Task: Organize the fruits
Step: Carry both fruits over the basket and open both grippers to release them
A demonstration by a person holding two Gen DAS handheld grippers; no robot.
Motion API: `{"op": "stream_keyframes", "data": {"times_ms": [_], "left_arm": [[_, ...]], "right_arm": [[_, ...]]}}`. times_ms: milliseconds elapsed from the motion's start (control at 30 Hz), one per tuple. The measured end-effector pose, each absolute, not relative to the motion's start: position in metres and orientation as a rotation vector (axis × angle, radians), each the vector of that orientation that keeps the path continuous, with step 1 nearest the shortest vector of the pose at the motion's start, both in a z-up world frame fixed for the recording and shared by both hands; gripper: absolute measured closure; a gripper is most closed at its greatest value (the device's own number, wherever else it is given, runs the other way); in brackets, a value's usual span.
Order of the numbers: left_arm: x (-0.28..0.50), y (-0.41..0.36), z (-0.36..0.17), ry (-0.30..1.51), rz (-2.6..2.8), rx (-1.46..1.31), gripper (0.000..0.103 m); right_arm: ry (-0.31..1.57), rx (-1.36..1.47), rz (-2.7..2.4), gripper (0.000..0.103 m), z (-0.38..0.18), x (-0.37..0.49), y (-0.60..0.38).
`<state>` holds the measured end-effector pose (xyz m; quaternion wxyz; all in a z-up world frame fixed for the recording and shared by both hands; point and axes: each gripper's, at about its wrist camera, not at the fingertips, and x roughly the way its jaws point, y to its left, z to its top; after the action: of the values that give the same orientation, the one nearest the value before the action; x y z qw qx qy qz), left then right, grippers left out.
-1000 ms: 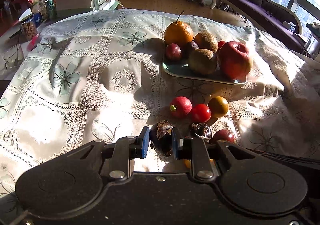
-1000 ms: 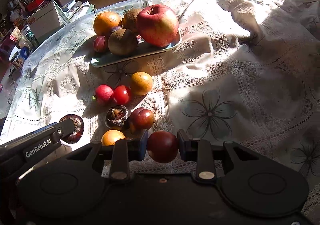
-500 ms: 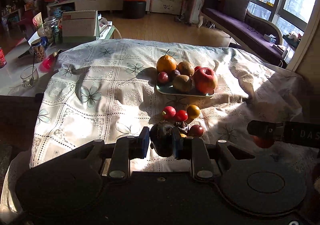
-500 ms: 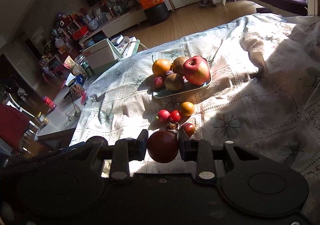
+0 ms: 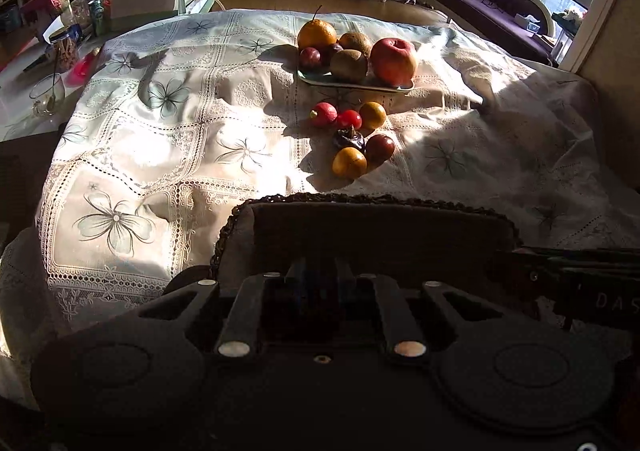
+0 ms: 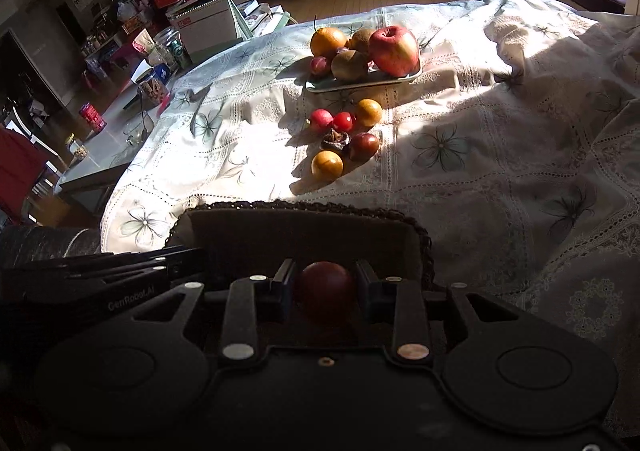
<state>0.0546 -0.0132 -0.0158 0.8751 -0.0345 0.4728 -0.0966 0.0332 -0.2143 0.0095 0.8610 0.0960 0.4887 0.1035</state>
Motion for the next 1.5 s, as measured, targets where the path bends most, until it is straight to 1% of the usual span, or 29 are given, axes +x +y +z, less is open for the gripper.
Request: {"op": "stream_keyframes", "data": {"times_ms": [200,267,367,433,633,767,867,967,1100,1267,1500], "left_arm": [[0.048,-0.023,-0.031,1.028,-0.219,-0.045,0.085],[0.046,-0.025,-0.031,1.024,-0.223,-0.039,0.083],[0.042,-0.027,-0.031,1.022,-0.222,-0.039,0.081],[0.041,-0.027,-0.033,1.029,-0.225,-0.040,0.077],[0.040,-0.027,-0.034,1.031,-0.183,-0.019,0.075],[0.038,-0.023,-0.029,1.000,-0.156,-0.027,0.075],[0.037,-0.021,-0.022,0.985,-0.160,-0.031,0.075],[0.037,-0.020,-0.017,0.977,-0.171,-0.033,0.075],[0.038,-0.022,-0.015,0.975,-0.171,-0.028,0.075],[0.037,-0.026,-0.015,0.961,-0.151,-0.007,0.075],[0.040,-0.029,-0.009,0.953,-0.152,0.015,0.075]], "right_arm": [[1.088,0.164,0.168,0.070,-0.020,0.036,-0.208],[1.074,0.118,0.165,0.069,-0.019,0.033,-0.204],[1.076,0.122,0.180,0.067,-0.019,0.034,-0.203],[1.081,0.125,0.181,0.067,-0.020,0.035,-0.203],[1.085,0.119,0.192,0.067,-0.020,0.034,-0.201],[1.086,0.111,0.197,0.067,-0.019,0.033,-0.199],[1.083,0.112,0.196,0.065,-0.018,0.033,-0.200],[1.073,0.100,0.186,0.057,-0.015,0.033,-0.200],[1.062,0.092,0.176,0.051,-0.012,0.033,-0.200],[1.039,0.063,0.150,0.050,-0.008,0.032,-0.200],[0.969,0.108,0.086,0.049,0.009,0.034,-0.204]]}}
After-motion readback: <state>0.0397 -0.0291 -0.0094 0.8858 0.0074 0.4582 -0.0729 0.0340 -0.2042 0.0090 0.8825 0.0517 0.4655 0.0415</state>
